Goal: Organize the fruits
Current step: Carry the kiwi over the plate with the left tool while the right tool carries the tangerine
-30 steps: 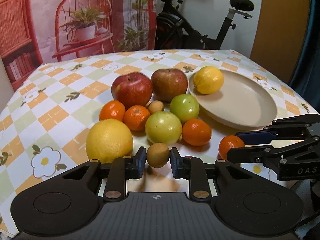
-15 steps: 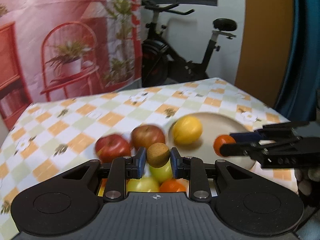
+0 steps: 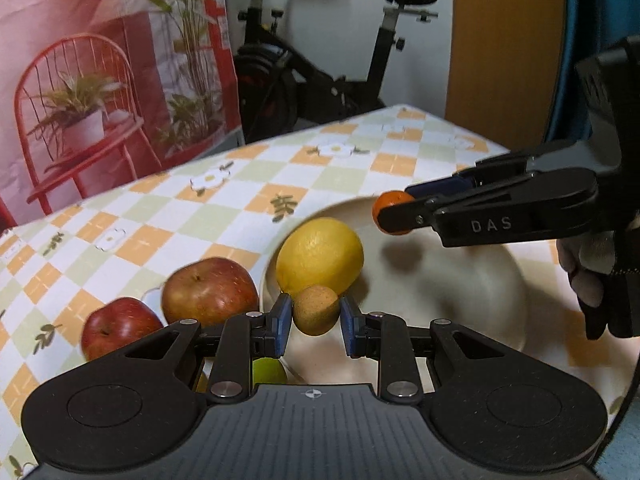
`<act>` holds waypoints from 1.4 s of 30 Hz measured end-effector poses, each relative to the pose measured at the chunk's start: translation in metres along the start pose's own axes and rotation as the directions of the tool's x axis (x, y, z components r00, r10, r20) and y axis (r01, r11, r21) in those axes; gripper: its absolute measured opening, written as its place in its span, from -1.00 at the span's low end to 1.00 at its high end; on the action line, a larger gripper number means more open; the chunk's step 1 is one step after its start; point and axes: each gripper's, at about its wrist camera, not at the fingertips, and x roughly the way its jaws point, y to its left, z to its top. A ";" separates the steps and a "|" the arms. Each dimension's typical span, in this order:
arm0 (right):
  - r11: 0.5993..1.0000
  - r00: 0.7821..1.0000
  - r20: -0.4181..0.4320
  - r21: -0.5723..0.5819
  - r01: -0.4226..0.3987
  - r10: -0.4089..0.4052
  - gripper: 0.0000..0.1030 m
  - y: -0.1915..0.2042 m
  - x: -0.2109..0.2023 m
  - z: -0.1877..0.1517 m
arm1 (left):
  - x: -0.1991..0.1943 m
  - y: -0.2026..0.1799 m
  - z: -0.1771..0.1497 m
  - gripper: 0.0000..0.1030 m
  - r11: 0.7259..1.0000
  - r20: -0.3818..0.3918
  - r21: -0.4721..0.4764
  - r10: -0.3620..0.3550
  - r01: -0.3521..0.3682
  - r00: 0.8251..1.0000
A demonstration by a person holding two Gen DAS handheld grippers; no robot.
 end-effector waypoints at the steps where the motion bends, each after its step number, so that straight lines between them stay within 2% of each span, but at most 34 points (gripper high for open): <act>1: 1.000 1.000 -0.009 -0.007 0.002 -0.002 -0.39 0.000 0.005 0.000 | 0.002 0.002 -0.001 -0.46 1.000 -0.008 0.001 0.001 -0.001 1.000; 11: 1.000 0.999 -0.040 -0.004 0.005 -0.005 -0.39 -0.009 0.028 -0.002 | 0.017 0.005 -0.001 -0.46 0.999 -0.048 0.018 0.029 -0.028 0.998; 19: 1.000 0.999 -0.033 -0.003 0.002 -0.002 -0.39 -0.011 0.033 -0.002 | 0.019 0.003 0.002 -0.46 0.998 -0.041 0.042 0.044 -0.042 0.998; 29: 1.000 1.000 -0.031 0.010 -0.002 0.002 -0.37 -0.011 0.033 -0.002 | 0.020 0.006 0.003 -0.45 0.999 -0.039 0.030 0.032 -0.031 0.999; 36: 1.000 1.000 -0.023 0.023 0.000 0.001 -0.28 -0.007 0.029 -0.003 | 0.018 0.007 0.003 -0.44 1.000 -0.050 0.010 0.014 -0.014 0.999; 42: 0.999 1.000 -0.012 0.035 0.009 -0.008 -0.28 -0.004 0.019 -0.002 | 0.006 0.010 0.003 -0.43 1.000 -0.041 -0.019 -0.011 0.011 0.999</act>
